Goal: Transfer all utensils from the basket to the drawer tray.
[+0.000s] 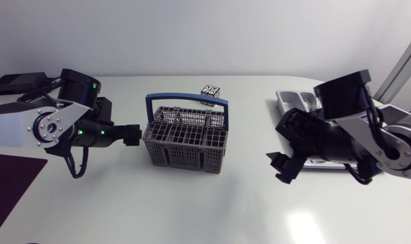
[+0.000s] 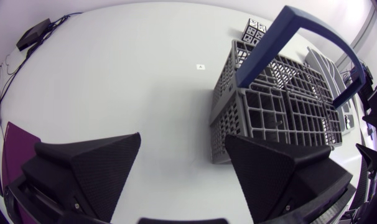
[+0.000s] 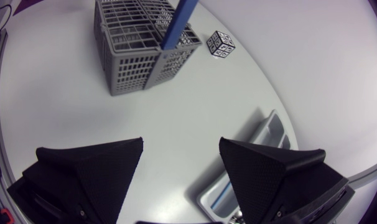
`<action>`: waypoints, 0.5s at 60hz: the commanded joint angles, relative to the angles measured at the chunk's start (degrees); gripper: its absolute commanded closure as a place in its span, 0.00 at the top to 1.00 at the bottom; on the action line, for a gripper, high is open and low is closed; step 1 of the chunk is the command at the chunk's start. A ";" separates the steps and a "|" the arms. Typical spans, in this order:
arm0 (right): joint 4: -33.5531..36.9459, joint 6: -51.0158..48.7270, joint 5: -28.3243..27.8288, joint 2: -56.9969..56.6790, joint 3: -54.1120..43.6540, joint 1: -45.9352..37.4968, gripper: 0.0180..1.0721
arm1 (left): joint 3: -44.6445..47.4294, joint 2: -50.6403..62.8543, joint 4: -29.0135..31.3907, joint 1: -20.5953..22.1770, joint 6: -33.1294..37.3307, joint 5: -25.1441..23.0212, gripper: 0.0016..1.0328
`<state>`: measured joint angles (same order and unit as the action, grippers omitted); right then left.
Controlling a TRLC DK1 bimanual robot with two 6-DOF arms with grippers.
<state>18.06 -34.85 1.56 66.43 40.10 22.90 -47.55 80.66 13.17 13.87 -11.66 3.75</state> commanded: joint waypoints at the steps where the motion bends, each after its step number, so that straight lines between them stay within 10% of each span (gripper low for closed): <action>1: 0.30 4.79 -1.12 3.70 2.00 2.77 0.84 | 1.41 2.83 -1.30 -0.60 1.47 0.29 0.92; 30: -2.95 12.26 -6.13 19.17 10.35 10.15 0.84 | 0.26 8.55 -5.26 1.07 1.73 0.38 0.92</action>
<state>16.05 -24.95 -4.25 83.42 48.38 32.05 -47.55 88.16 8.51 13.89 -10.63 3.81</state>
